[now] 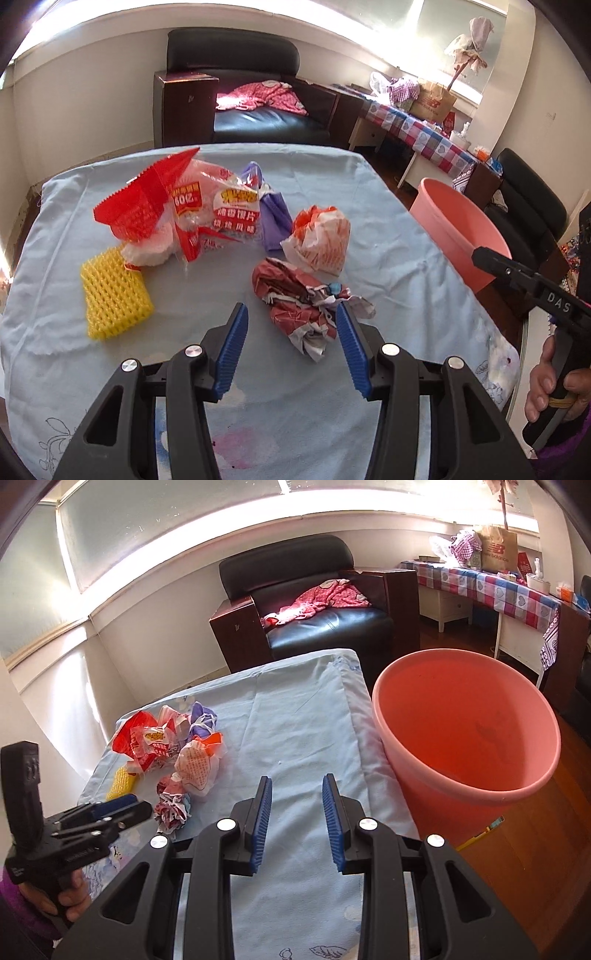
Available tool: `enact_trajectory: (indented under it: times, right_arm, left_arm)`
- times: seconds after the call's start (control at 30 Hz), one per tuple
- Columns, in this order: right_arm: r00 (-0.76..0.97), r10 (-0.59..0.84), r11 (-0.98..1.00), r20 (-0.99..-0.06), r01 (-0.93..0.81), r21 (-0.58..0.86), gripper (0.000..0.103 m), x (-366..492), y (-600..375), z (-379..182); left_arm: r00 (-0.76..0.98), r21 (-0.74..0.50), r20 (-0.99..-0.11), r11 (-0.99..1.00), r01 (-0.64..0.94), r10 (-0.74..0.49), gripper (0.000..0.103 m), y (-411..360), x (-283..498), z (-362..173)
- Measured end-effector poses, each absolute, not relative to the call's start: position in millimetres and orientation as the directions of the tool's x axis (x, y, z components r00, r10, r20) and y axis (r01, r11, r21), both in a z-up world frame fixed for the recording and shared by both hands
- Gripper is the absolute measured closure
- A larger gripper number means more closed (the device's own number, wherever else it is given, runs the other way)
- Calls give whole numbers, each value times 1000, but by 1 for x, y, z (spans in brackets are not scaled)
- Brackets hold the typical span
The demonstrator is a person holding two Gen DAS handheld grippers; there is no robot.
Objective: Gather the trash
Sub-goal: 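Move both tools back over the remaining trash, then grasp crumpled red-white paper with the left tool while the right tool grasps an orange-white bag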
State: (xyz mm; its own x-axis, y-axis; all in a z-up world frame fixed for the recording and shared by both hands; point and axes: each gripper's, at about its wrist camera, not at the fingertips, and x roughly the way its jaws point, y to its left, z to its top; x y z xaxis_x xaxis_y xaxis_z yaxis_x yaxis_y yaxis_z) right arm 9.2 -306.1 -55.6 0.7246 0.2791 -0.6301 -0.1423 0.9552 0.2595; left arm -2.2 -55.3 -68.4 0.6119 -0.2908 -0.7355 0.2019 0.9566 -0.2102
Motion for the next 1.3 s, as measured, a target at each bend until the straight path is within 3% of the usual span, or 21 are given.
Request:
enact_trajectory:
  times: [0.17,0.43,0.7,0.8,1.3]
  right_arm:
    - [715,286,954,-638,-153,257,74,10,-303,-58]
    - [690,322,945,-648,-193,264,74,14,-289,-60]
    - [641,417,907,-644,-256,333,74,29,-258,-57]
    - [606,458,887,-650,-259,383,57,40,-245,-61]
    - [500,427,904,-754,-212,371,56,83,-197,-89]
  left_arm:
    - [565,-217,-771,955,203,-295,57,-63,7,-84]
    - [563,-231,-761,945,230,-323,87,-64,4,-83]
    - [625,-196,-720,953,232,-301,89,-46,-11,-64]
    - [641,-199,-707,954,224,-298,89,-34,-16,-60]
    - [658,-276,-689,949,150,-304,89,19,-9,-48]
